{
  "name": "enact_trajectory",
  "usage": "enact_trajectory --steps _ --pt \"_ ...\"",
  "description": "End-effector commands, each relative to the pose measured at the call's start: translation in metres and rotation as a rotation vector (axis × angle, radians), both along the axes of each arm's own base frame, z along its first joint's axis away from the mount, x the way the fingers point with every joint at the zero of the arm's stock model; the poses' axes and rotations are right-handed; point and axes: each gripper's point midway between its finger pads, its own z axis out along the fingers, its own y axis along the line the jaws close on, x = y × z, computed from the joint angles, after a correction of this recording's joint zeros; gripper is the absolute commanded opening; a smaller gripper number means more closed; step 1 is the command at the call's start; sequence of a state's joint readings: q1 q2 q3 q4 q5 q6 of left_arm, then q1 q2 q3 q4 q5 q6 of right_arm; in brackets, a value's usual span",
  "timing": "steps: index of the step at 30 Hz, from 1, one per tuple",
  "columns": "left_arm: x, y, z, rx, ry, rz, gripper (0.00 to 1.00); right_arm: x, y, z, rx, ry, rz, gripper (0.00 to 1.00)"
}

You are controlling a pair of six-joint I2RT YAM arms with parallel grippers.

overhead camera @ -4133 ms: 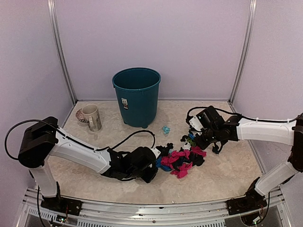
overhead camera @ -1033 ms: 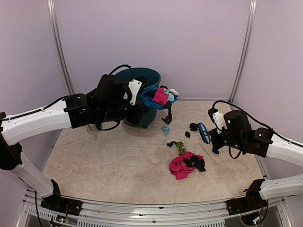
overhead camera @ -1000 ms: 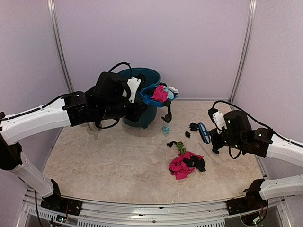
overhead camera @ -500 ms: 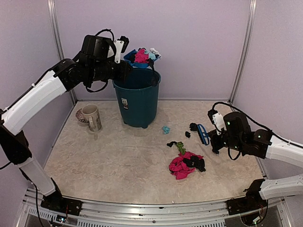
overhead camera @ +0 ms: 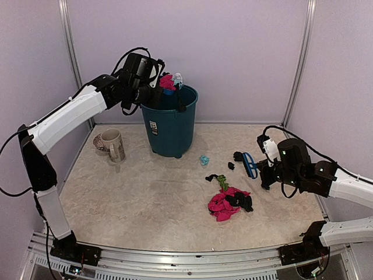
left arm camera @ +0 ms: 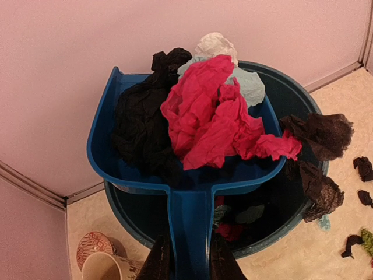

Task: Sweep away the paper scraps from the table
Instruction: Dump the paper scraps into the trash bin.

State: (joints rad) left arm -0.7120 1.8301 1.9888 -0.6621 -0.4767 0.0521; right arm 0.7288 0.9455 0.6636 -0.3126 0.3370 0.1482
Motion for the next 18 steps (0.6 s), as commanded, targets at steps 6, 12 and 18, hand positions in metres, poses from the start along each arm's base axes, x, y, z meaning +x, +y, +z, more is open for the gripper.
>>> enact_trajectory --steps 6,12,18 --pt "0.014 0.026 0.001 0.207 -0.056 0.114 0.0 -0.001 -0.003 0.008 0.032 -0.039 0.002 0.0" --pt "0.016 0.029 -0.008 0.423 -0.097 0.165 0.0 -0.002 -0.003 0.007 0.034 -0.041 0.003 0.0" --pt "0.013 0.019 -0.001 0.58 -0.17 0.17 0.0 -0.004 -0.005 0.01 0.047 -0.047 0.002 0.0"
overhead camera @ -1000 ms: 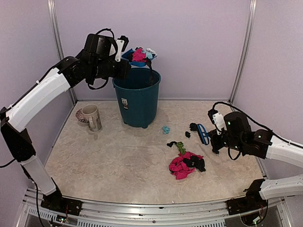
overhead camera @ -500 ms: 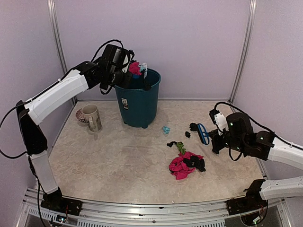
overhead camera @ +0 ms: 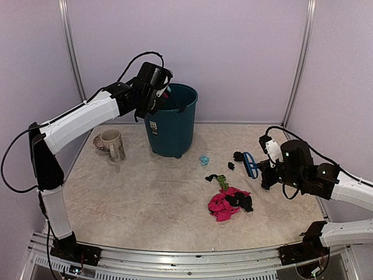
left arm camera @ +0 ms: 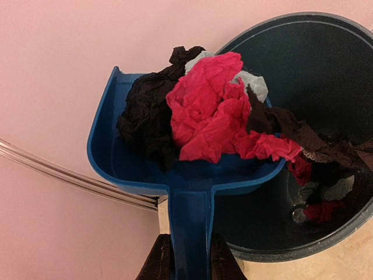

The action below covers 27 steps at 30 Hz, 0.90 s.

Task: Sweep away the paper scraps from the table
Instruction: Dump the paper scraps into the trash bin.

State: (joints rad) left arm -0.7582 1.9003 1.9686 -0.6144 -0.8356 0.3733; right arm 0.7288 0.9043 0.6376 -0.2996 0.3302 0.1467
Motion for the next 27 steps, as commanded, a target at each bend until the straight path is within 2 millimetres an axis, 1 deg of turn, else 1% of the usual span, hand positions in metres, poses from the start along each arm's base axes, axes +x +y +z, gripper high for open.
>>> enact_trajectory --steps 1,9,10,13,15,18,22,24,27 --pt "0.001 -0.004 0.017 0.153 -0.084 0.027 0.0 -0.001 -0.003 0.007 0.029 -0.028 -0.005 0.0" --pt "0.005 -0.004 0.012 0.427 -0.116 0.042 0.0 -0.006 -0.008 0.006 0.047 -0.035 -0.012 0.0" --pt "0.006 -0.004 0.012 0.474 -0.116 0.042 0.0 -0.006 -0.008 0.007 0.052 -0.037 -0.012 0.0" --pt "0.009 -0.005 0.018 0.544 -0.144 0.044 0.0 -0.008 -0.008 0.009 0.065 -0.041 -0.009 0.0" --pt "0.011 -0.005 0.018 0.593 -0.156 0.045 0.0 -0.009 -0.008 0.011 0.078 -0.045 -0.007 0.0" --pt "0.015 -0.003 0.01 0.695 -0.163 0.044 0.0 -0.01 -0.007 0.015 0.098 -0.056 0.0 0.0" --pt "0.019 0.01 0.011 0.841 -0.212 0.076 0.0 -0.011 -0.006 0.017 0.109 -0.06 0.006 0.0" --pt "0.019 0.011 0.016 0.872 -0.247 0.086 0.0 -0.011 -0.005 0.017 0.113 -0.06 0.009 0.0" --pt "0.017 0.011 0.021 0.869 -0.278 0.095 0.0 -0.011 -0.004 0.018 0.119 -0.061 0.014 0.0"
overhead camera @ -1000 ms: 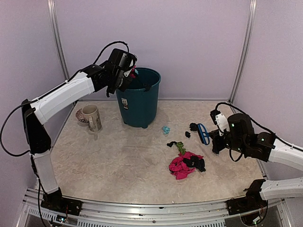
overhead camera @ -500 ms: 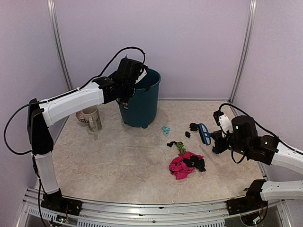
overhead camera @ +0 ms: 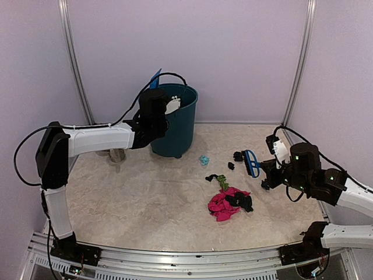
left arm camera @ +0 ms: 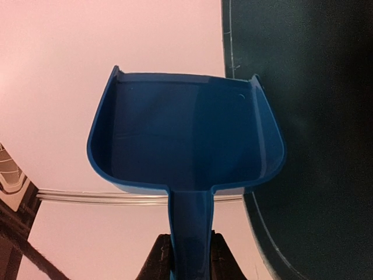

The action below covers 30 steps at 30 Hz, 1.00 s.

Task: Sweep away the paper scraps from the table
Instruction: Dump the paper scraps into the trash bin, then sweep the paper scraps at the center of the board.

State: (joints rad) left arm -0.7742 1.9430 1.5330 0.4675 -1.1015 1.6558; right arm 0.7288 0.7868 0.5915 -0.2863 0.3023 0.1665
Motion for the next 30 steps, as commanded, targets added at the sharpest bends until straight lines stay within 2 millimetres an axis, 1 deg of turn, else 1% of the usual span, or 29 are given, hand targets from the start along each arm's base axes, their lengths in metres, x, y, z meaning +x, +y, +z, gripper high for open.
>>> enact_trajectory --steps 1,5,12,19,22,24,26,28,30 --pt "-0.005 0.005 0.041 -0.003 -0.144 0.009 0.0 0.001 0.001 0.003 0.037 -0.014 0.001 0.0" --pt "-0.008 0.0 0.055 -0.087 -0.172 -0.016 0.0 0.001 0.003 0.003 0.04 -0.014 0.007 0.0" --pt "-0.009 -0.012 0.064 -0.282 -0.103 -0.098 0.0 0.004 0.005 0.007 0.043 -0.023 0.008 0.0" --pt "-0.025 -0.019 0.086 -0.531 -0.088 -0.183 0.0 0.009 0.015 0.011 0.048 -0.024 0.038 0.0" --pt "-0.036 -0.021 0.091 -0.636 -0.068 -0.225 0.0 0.014 0.022 0.015 0.051 -0.03 0.051 0.0" --pt "-0.043 -0.024 0.092 -0.703 -0.046 -0.25 0.0 0.018 0.028 0.022 0.064 -0.046 0.062 0.0" --pt "-0.05 -0.026 0.091 -0.777 -0.006 -0.273 0.0 0.023 0.038 0.03 0.106 -0.047 0.073 0.0" --pt "-0.057 -0.028 0.091 -0.857 0.029 -0.292 0.0 0.031 0.051 0.033 0.173 -0.011 0.071 0.0" --pt "-0.066 -0.029 0.092 -0.939 0.06 -0.316 0.0 0.04 0.068 0.031 0.22 0.029 0.087 0.0"
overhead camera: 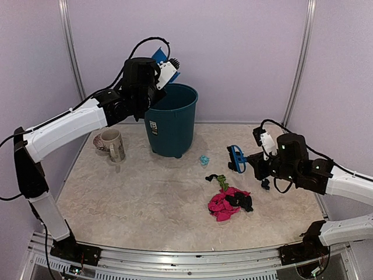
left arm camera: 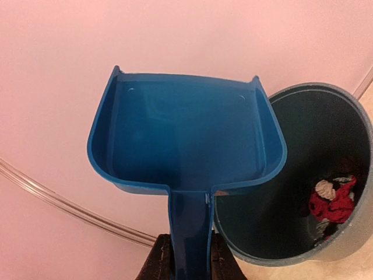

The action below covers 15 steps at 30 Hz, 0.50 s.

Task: Sweep away the paper scraps from the table
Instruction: Sweep the paper scraps at the center of the board.

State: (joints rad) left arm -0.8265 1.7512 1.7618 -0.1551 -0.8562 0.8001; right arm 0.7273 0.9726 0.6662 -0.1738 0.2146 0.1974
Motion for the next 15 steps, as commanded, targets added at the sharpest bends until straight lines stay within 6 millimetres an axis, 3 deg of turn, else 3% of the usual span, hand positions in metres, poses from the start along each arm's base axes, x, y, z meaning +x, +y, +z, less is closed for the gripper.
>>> enact_trajectory --steps 1,9,15 --pt "-0.026 -0.003 0.007 -0.26 0.089 -0.104 0.0 0.023 0.038 0.028 0.189 0.015 0.024 0.0" --pt "-0.067 -0.001 0.006 -0.537 0.204 -0.209 0.0 0.059 0.103 0.014 0.36 0.168 0.079 0.0" --pt "-0.107 0.006 0.014 -0.724 0.297 -0.318 0.0 0.094 0.136 -0.007 0.415 0.254 0.052 0.0"
